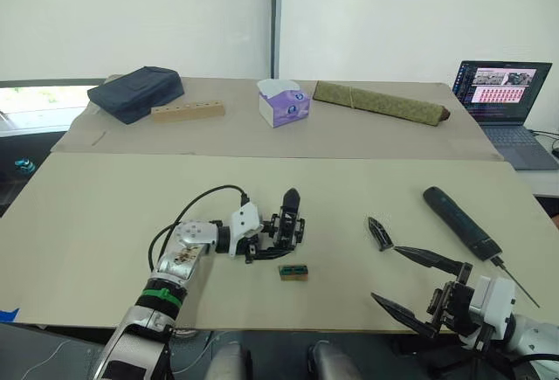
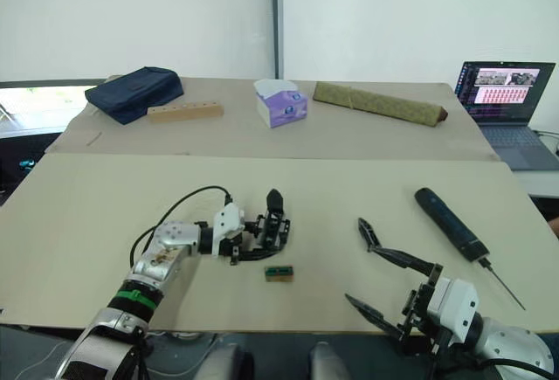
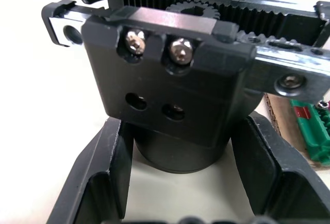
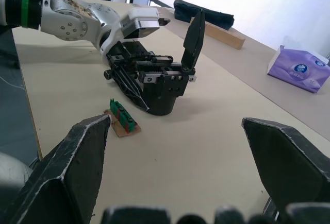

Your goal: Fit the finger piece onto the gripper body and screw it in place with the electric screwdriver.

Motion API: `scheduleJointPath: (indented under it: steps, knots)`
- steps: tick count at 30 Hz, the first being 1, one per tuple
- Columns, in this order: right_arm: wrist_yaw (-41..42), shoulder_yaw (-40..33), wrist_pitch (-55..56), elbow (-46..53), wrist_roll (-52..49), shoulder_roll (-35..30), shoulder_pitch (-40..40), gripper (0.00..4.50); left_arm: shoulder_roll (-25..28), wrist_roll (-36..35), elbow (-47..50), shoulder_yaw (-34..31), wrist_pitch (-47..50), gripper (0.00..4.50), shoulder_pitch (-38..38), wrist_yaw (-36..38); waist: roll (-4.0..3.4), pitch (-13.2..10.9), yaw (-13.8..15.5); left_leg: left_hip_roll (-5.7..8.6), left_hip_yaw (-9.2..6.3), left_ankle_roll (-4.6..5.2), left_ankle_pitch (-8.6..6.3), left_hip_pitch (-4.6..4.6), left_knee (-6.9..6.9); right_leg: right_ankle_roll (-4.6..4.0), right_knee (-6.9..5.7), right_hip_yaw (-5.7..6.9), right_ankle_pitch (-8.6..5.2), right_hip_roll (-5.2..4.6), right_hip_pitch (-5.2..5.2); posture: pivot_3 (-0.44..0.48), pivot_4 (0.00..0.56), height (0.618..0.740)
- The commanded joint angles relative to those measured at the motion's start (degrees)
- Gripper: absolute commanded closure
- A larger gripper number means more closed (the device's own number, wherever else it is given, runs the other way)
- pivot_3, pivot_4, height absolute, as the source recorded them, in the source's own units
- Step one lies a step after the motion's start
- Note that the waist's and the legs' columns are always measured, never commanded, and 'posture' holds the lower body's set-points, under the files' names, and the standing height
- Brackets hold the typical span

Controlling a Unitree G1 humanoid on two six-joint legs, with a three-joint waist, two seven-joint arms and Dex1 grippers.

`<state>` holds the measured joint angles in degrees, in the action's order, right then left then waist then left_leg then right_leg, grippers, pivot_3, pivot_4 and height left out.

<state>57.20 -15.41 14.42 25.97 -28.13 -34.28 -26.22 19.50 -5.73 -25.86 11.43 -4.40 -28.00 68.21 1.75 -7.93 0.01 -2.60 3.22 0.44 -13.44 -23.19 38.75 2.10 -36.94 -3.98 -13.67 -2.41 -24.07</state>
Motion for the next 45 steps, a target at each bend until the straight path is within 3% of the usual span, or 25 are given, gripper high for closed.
scheduleJointPath:
  steps: [1, 10, 14, 15, 21, 24, 27, 29, 31, 34, 36, 42, 45]
  knots:
    - [-0.26, -0.88, -0.29, 2.13, -1.11, -0.5, -0.19, 0.0, 0.2, 0.99, -3.64, 0.07, -2.65, 2.22, -2.43, -1.14, 0.0, 0.0, 0.04, 0.0, 0.0, 0.0, 0.0, 0.0, 0.01, 0.0, 0.01, 0.0, 0.0, 0.0, 0.0, 0.0, 0.15, 0.74]
    - [-0.74, -1.22, -0.41, 2.73, -1.14, -0.49, -0.63, 0.0, 0.45, -0.99, -5.47, 0.58, -0.34, 2.22, -3.53, 1.23, -0.01, 0.01, -0.01, 0.0, 0.0, 0.0, 0.0, 0.04, 0.0, 0.0, -0.01, 0.0, 0.0, 0.0, 0.04, 0.0, 0.15, 0.74]
    - [-1.31, -1.54, -0.71, 3.42, -1.31, -0.41, -1.16, 0.0, 1.5, -1.79, -3.29, 0.43, 2.27, 0.29, -2.84, 2.19, -0.01, 0.01, -0.18, -0.01, 0.0, 0.0, 0.0, 0.03, -0.01, 0.0, -0.01, 0.0, -0.01, 0.01, 0.01, 0.0, 0.15, 0.74]
    - [-1.58, -1.84, -0.79, 3.64, -1.33, -0.37, -1.47, 0.0, 1.8, -1.76, -3.06, 0.08, 1.99, 0.08, -2.59, 1.89, -0.01, 0.01, -0.23, -0.01, 0.0, 0.0, 0.0, 0.03, -0.01, 0.0, -0.01, 0.0, -0.01, 0.01, 0.01, 0.0, 0.15, 0.74]
    - [-4.39, -8.52, -2.06, 6.22, -2.26, 0.49, -7.41, 0.0, 8.23, -6.39, -1.42, -5.96, -0.82, 0.08, 1.5, 5.12, -0.02, 0.02, -0.8, -0.08, 0.0, 0.01, -0.01, 0.04, -0.07, -0.04, -0.03, 0.01, -0.03, 0.03, -0.03, 0.0, 0.15, 0.74]
    - [-4.12, -11.53, -1.44, 6.54, -1.45, 2.76, -14.95, 0.0, 14.72, -11.15, -0.26, -10.67, -4.69, 0.08, 6.41, 12.61, -0.04, 0.03, -0.82, -0.12, 0.02, 0.0, -0.01, 0.05, -0.1, -0.08, -0.06, 0.02, -0.05, 0.04, -0.07, 0.0, 0.15, 0.74]
    - [-4.35, -12.36, -1.03, 5.95, -0.53, 4.55, -18.62, 0.0, 17.34, -16.83, 4.93, -14.46, -2.4, 0.08, 10.06, 15.22, -0.04, 0.02, -0.72, -0.22, 0.06, 0.0, -0.01, 0.12, -0.27, -0.24, -0.06, 0.05, -0.17, 0.0, -0.1, 0.0, 0.15, 0.74]
    - [-8.85, -12.42, -5.84, 8.13, -3.53, 5.35, -17.91, 0.0, 18.11, -19.95, 10.61, -15.8, 1.22, 0.08, 11.74, 14.89, -0.03, 0.02, -0.4, -0.25, 0.07, -0.01, -0.01, 0.12, -0.23, -0.26, -0.06, 0.05, -0.2, -0.12, -0.07, 0.0, 0.15, 0.74]
    - [-17.4, -12.57, -14.28, 11.92, -5.93, 4.8, -14.79, 0.0, 18.36, -22.73, 17.17, -16.54, 5.78, 0.08, 12.78, 13.06, -0.03, 0.02, -0.32, -0.28, 0.13, -0.01, -0.01, 0.08, -0.02, -0.41, -0.05, 0.03, -0.34, -0.22, -0.05, 0.0, 0.15, 0.74]
    - [-26.9, -10.79, -34.15, 16.75, -2.38, -3.32, -9.69, 0.0, 18.23, -28.56, 27.77, -17.06, 14.74, 0.08, 13.37, 8.94, -0.02, 0.03, -0.58, -0.26, 0.12, -0.01, -0.01, 0.07, 0.06, -0.39, -0.05, -0.09, -0.29, -0.32, -0.05, 0.0, 0.15, 0.74]
    - [-30.19, -9.82, -44.59, 17.73, -6.54, -8.31, -4.43, 0.0, 18.79, -31.77, 32.96, -16.95, 19.46, 0.08, 13.68, 7.77, 0.0, 0.04, -0.7, -0.21, 0.17, -0.01, -0.01, 0.07, 0.02, -0.47, -0.04, -0.13, -0.21, -0.31, -0.07, 0.0, 0.15, 0.74]
    - [-36.26, -3.64, -75.77, 10.75, -19.61, -19.11, 20.02, 0.0, 18.57, -32.8, 38.01, -16.5, 22.05, 0.08, 12.89, 5.98, 0.02, -0.05, -0.87, -0.2, 0.08, 0.01, -0.01, 0.08, -0.1, -0.23, -0.08, -0.03, -0.08, 0.08, -0.09, 0.0, 0.15, 0.74]
    - [-38.66, 1.08, -85.59, 4.5, -20.83, -18.03, 31.45, 0.0, 17.89, -31.97, 38.28, -16.25, 21.12, 0.08, 12.67, 4.97, 0.1, -0.09, -0.86, -0.21, 0.04, 0.02, -0.01, 0.08, -0.1, -0.25, -0.06, -0.01, -0.08, 0.13, -0.08, 0.0, 0.15, 0.74]
